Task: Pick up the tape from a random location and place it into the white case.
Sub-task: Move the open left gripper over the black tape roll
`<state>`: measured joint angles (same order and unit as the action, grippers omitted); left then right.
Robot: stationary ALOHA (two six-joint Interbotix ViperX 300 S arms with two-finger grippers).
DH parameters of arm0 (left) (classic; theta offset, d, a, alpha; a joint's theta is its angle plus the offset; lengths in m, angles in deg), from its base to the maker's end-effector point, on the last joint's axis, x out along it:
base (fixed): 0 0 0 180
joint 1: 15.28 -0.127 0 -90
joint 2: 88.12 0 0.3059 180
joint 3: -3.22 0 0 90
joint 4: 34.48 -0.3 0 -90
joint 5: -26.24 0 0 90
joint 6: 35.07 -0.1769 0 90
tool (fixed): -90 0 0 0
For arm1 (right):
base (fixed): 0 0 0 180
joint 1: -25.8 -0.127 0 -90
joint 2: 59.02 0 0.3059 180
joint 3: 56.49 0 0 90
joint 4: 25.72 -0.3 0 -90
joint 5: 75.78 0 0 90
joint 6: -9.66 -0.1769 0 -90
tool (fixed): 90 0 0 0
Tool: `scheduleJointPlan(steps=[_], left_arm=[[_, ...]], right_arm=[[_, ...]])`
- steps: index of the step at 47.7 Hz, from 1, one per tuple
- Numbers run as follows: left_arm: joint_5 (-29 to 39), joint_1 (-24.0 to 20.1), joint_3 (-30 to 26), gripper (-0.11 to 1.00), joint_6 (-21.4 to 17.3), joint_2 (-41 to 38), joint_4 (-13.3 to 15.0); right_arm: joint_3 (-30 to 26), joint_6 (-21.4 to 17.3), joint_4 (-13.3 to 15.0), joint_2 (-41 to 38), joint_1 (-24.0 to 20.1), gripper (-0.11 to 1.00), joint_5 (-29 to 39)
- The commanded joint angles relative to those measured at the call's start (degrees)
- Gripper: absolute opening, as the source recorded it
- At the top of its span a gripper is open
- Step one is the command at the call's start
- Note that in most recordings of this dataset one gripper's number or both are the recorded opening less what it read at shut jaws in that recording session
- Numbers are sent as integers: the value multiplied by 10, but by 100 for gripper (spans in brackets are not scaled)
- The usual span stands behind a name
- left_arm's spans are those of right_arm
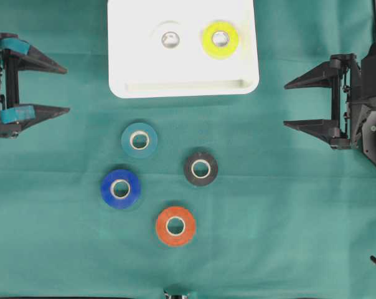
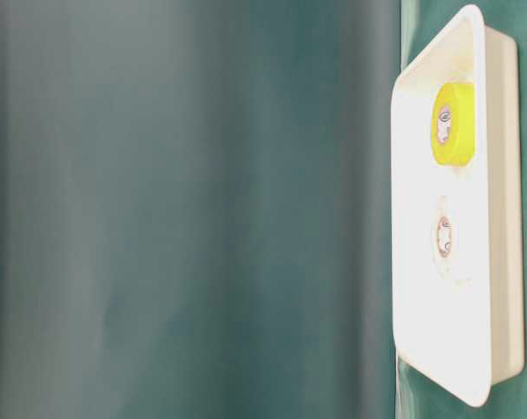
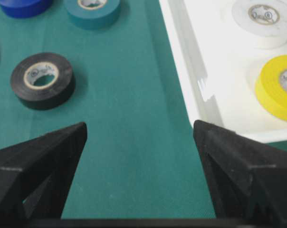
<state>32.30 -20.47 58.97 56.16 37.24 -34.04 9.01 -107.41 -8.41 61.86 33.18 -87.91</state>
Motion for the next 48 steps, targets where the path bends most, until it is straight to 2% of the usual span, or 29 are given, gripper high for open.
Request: scheduleJointPlan(steps=[1, 10, 16, 32, 42, 48], left_arm=[[-6, 29, -11, 96, 2, -2, 0], [-8, 116, -13, 96, 3, -1, 0], [-18, 155, -12, 96, 3, -1, 0], [-31, 157, -13, 96, 2, -7, 0], [-80, 157, -24, 96, -2, -25, 0], [-106, 156, -47, 96, -4, -61, 0]], right_arm=[[-11, 2, 1, 0, 2, 89, -5], [-13, 2, 1, 0, 2, 89, -5], [-15, 2, 1, 0, 2, 89, -4], [-15, 2, 1, 0, 2, 89, -4], [-16, 2, 1, -1, 2, 89, -4], [-16, 3, 1, 0, 2, 89, -4]])
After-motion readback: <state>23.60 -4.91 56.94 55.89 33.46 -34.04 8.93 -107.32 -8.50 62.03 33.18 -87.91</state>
